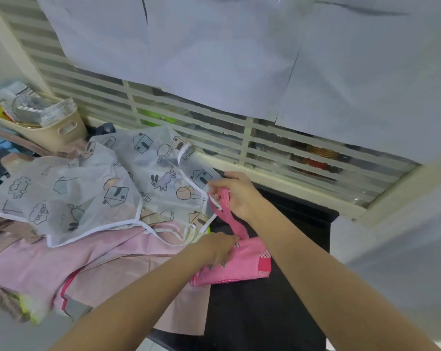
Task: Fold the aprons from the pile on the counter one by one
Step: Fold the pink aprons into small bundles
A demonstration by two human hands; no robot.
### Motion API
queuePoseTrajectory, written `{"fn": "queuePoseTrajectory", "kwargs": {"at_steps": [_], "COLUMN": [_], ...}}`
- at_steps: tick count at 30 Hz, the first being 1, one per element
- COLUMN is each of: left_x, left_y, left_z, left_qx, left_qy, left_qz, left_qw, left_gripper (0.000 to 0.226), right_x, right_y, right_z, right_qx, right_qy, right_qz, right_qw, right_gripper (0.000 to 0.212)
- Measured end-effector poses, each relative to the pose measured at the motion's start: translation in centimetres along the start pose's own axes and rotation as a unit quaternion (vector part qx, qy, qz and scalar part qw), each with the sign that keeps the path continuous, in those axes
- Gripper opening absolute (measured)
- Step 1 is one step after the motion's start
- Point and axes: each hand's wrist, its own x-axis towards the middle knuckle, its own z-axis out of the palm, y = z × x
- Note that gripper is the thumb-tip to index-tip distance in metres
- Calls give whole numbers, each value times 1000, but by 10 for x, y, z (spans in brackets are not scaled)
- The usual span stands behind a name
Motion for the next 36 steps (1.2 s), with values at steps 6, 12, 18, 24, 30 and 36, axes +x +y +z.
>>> {"fn": "queuePoseTrajectory", "kwargs": {"at_steps": [6,12,18,24,30,36], "left_x": [-11,-30,-46,-58,-82,-102], "left_y": [-30,-60,-60,-51,-58,-71], "left_z": [-22,-43,-61,-93,-126,-128], "left_qx": [-90,-288,-478,-678,-667,-597], "left_qy": [146,285,337,320,234,-51], "left_qz": [-85,-120,-53,10,86,122], "left_qw": [982,906,810,662,702,791], "left_gripper": [23,24,21,16,26,43], "right_x": [-22,-25,-17,-12,-10,-7], "right_y": [-57,-52,-28,0,8,-6], "right_z": [-2,-20,-35,-46,-64,-60], "right_qx": [-22,-132,-228,-322,-540,-511], "right_qy": [-28,42,33,101,164,202], "right_qz": [-100,-55,26,100,131,37], "right_qw": [994,989,973,936,815,835], "right_gripper": [49,57,34,13,38,29]}}
